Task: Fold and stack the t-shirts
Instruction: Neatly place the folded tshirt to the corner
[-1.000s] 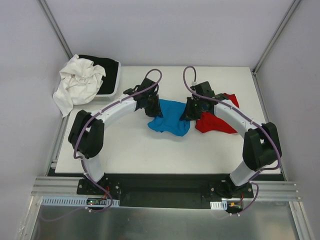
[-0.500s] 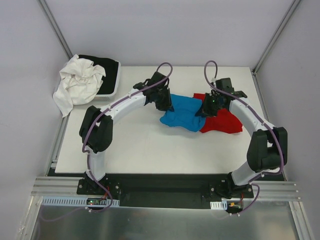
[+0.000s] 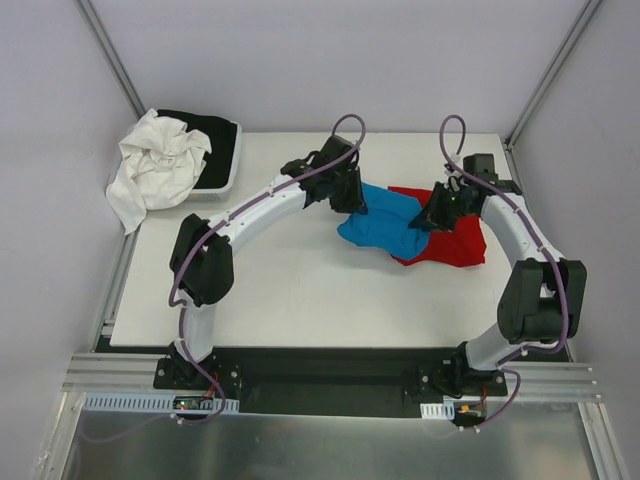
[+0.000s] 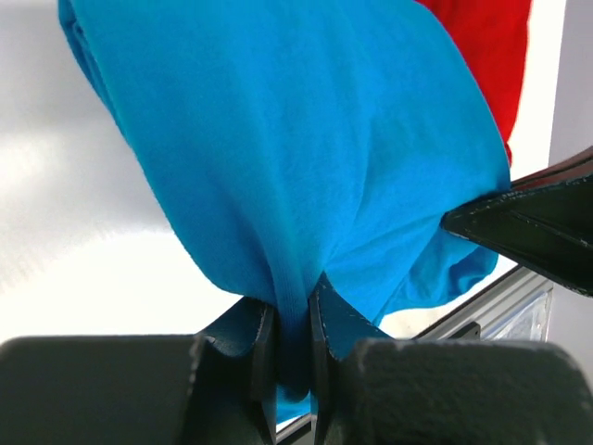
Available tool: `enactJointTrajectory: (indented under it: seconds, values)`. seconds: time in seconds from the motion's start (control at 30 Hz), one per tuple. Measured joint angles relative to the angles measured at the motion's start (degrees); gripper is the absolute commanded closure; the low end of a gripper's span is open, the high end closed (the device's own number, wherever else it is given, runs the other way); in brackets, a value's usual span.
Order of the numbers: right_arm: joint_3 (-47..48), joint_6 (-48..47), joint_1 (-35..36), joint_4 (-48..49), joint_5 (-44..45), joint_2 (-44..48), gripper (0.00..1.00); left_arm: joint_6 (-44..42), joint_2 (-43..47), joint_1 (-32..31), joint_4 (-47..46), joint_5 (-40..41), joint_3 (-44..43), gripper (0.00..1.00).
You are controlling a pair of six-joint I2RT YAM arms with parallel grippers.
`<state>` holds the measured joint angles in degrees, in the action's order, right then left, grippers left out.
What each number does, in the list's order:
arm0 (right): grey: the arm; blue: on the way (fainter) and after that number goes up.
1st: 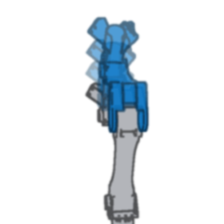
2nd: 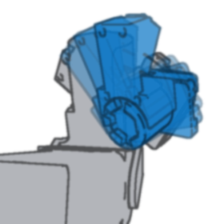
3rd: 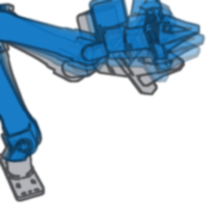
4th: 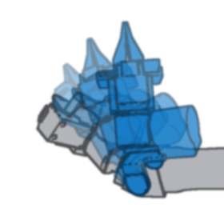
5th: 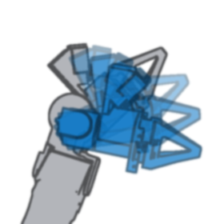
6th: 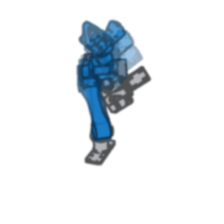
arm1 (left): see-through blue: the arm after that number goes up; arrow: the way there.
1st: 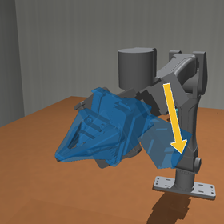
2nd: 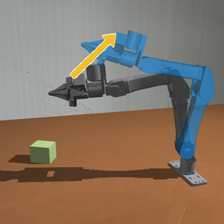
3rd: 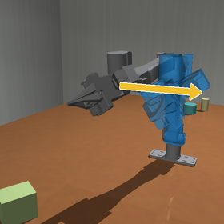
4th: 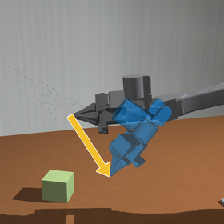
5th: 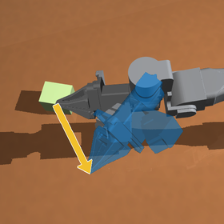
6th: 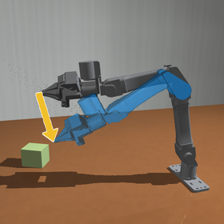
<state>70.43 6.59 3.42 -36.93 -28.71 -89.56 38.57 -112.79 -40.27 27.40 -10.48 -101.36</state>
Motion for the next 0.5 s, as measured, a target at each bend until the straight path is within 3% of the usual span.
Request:
enactJointTrajectory:
  seconds: [0.5]
  values:
    - [4.28,-0.83,-8.85,-4.44,-0.94,-1.03,0.99,1.75,-13.66,-3.19,2.54,0.87,-16.41,1.00]
